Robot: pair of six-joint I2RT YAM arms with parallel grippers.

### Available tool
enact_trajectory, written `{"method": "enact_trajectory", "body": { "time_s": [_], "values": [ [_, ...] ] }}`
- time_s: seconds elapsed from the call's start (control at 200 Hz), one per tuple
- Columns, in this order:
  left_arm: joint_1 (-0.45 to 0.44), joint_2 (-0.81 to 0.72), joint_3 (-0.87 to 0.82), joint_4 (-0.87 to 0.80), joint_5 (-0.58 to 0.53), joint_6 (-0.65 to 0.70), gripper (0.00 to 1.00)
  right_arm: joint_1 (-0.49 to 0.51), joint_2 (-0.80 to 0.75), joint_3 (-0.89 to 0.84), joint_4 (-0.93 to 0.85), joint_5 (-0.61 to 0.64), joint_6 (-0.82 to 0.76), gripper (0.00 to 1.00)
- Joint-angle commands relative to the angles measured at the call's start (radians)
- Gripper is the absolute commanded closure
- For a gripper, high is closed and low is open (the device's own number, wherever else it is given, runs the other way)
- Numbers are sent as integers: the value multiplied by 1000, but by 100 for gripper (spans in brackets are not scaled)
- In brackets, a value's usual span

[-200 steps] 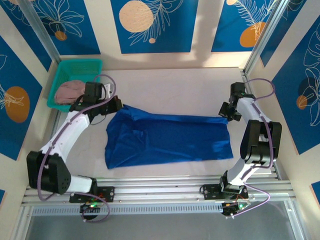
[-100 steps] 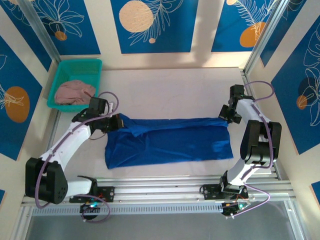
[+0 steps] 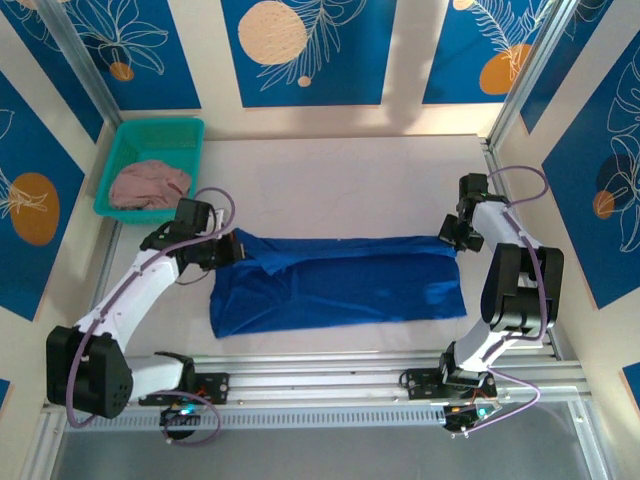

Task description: Fold the inside-out t-shirt

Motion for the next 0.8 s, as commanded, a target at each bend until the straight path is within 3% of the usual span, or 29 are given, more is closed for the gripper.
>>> {"method": "enact_trajectory", "body": {
  "time_s": [0.0,0.795],
  "values": [
    [-8,-25,-23,-28,-18,6,100,9,-43,-19,-35,21,22,99],
    [-8,-46,-116,-48,5,-6,100,41,-87,-111,-65,105,64,97]
  ]
}}
